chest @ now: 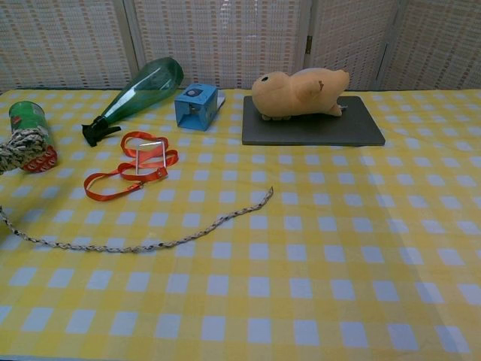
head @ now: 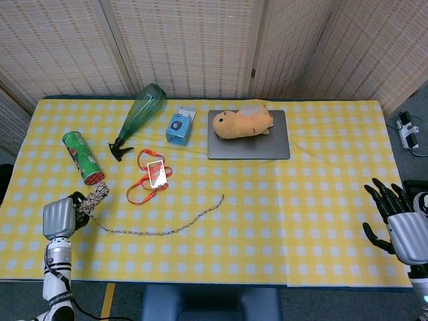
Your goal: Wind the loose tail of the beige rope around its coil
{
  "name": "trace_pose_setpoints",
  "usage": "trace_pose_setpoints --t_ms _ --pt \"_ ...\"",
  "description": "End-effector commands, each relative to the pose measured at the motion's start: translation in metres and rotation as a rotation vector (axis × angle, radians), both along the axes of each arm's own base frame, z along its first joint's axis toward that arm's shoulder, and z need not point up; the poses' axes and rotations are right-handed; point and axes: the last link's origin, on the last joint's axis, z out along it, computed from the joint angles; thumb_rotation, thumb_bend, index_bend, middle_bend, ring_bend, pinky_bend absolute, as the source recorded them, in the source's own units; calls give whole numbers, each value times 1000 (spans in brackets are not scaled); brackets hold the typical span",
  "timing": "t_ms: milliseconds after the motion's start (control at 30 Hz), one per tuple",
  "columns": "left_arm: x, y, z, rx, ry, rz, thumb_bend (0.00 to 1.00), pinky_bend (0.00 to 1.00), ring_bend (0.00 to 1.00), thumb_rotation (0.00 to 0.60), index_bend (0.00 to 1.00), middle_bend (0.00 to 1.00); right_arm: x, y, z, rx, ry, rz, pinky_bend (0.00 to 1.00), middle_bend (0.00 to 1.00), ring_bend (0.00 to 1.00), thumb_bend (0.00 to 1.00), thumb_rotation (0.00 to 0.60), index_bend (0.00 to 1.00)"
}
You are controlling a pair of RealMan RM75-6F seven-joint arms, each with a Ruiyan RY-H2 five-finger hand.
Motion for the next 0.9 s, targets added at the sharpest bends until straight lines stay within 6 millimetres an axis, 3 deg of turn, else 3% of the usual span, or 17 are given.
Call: trace_pose_setpoints --t_ms 33,167,333,467,633,900 --pt "10 -1 2 -4 -2 -30 502 702 618 600 628 616 41 -24 -26 110 26 129 34 69 129 450 600 151" --pt "17 -4 2 -9 -7 -48 502 702 619 600 629 617 89 -58 -64 195 38 209 36 95 141 450 600 215" --pt "21 -4 0 -29 3 -58 502 702 618 600 628 616 132 -92 -107 304 26 254 41 125 147 450 600 323" --pt "24 -7 1 -27 -1 -64 502 702 617 600 628 617 162 -110 -138 355 29 286 45 135 147 450 600 347" --pt "24 -9 2 -22 -7 -64 502 702 616 600 628 616 184 -117 -164 382 68 319 46 147 146 449 600 393" --pt "20 -11 3 -23 -11 -52 501 702 614 600 626 617 196 -131 -213 427 173 304 46 157 145 450 600 456"
